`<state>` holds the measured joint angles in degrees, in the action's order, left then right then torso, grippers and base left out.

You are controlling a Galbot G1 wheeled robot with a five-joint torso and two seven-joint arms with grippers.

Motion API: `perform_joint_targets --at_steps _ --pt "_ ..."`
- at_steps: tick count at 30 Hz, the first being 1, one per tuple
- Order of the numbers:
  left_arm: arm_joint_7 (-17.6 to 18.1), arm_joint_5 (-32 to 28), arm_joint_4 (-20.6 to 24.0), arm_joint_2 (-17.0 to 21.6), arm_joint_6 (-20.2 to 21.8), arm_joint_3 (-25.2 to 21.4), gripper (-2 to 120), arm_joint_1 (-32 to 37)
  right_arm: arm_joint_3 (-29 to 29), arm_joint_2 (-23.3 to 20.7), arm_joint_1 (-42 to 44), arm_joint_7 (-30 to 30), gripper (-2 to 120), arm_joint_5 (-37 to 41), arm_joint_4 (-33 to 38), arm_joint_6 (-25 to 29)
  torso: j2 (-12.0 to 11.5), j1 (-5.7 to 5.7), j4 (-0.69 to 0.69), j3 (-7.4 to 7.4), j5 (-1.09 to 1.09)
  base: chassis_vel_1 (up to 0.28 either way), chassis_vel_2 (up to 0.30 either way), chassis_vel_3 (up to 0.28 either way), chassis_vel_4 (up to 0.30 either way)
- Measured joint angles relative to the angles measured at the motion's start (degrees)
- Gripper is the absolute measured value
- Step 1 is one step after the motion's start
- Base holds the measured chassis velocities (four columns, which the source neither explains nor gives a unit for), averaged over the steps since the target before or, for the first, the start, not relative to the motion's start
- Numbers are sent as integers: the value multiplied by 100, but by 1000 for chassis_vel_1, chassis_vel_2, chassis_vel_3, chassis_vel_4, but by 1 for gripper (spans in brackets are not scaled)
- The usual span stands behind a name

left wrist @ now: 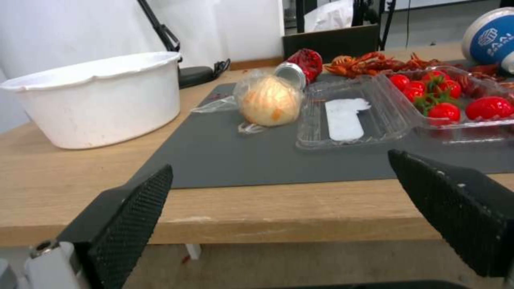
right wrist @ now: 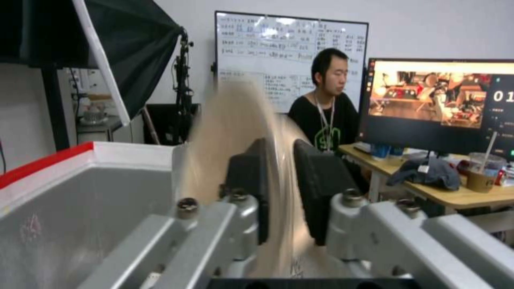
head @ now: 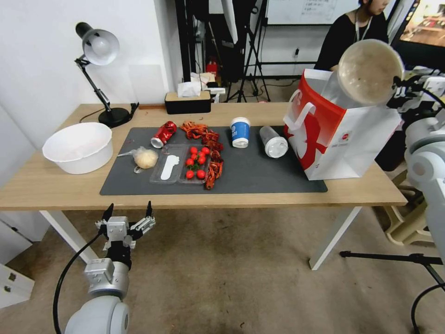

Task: Pick up the trash from the table and place it into the takeout bag.

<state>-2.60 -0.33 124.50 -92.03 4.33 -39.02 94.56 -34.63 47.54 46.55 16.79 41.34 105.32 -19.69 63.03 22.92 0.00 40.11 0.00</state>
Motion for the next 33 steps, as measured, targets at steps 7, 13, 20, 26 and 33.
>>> perform_joint_targets --at_steps 7,13,20,26,33 --pt "-2 4 -21 0 0 6 100 -5 -9 0 7 7 41 50 31 -24 0 0 -1 0 0 0 0 0 0" --pt "-3 5 -27 0 0 6 100 -6 -125 -57 -56 -333 65 1070 476 475 0 0 0 0 0 0 0 0 0" --pt "-3 1 -38 1 0 -6 100 -13 -250 -55 569 -1062 91 2029 1579 1022 0 -1 0 -1 -2 0 0 0 0" --pt "-3 -22 -62 4 0 -29 100 -26 -124 113 1608 -1663 100 1828 2287 1173 0 -2 -1 -1 1 0 0 0 0" --pt "-2 -44 -94 13 -3 -36 100 -42 319 323 2582 -2012 100 832 2520 1578 0 -2 0 -1 -1 0 0 0 0"
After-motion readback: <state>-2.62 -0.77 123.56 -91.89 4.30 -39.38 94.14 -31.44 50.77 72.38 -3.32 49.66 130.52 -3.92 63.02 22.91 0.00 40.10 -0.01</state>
